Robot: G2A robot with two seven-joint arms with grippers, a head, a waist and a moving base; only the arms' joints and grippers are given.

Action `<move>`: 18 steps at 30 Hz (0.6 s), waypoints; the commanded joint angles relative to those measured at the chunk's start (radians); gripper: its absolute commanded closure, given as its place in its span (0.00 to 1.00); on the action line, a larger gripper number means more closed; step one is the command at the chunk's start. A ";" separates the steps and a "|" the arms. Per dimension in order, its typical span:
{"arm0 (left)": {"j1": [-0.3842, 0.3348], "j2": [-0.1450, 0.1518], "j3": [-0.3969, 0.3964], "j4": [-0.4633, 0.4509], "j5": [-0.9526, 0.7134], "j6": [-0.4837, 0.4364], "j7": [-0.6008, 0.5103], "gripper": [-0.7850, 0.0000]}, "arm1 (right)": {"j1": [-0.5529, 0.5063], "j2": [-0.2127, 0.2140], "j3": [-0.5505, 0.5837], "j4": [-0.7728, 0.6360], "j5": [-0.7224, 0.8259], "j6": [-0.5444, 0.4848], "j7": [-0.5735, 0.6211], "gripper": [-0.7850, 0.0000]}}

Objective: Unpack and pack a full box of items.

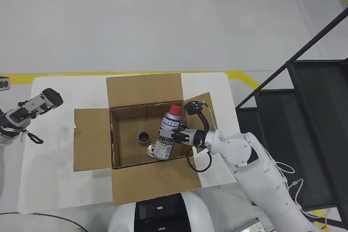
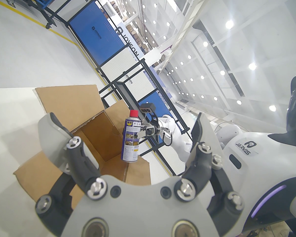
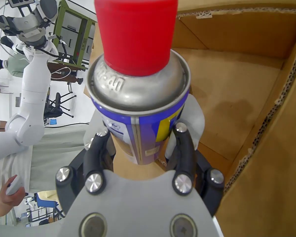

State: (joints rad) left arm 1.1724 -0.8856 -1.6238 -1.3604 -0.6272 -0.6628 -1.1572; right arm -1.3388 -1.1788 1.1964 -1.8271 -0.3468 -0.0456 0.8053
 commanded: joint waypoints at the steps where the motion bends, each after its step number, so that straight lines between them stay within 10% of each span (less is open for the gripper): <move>1: 0.000 0.000 0.000 0.000 0.000 0.000 0.000 0.00 | 0.024 -0.003 -0.017 0.040 0.004 0.004 0.006 1.00; 17: 0.000 0.000 0.000 0.000 0.000 0.000 0.000 0.00 | 0.153 -0.020 -0.123 0.193 -0.048 0.147 0.040 1.00; 18: 0.000 0.000 0.000 0.000 0.000 0.000 0.000 0.00 | 0.161 -0.021 -0.130 0.203 -0.051 0.152 0.042 0.84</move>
State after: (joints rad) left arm 1.1724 -0.8856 -1.6238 -1.3604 -0.6272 -0.6628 -1.1572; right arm -1.1859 -1.1987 1.0729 -1.6343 -0.3953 0.1013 0.8450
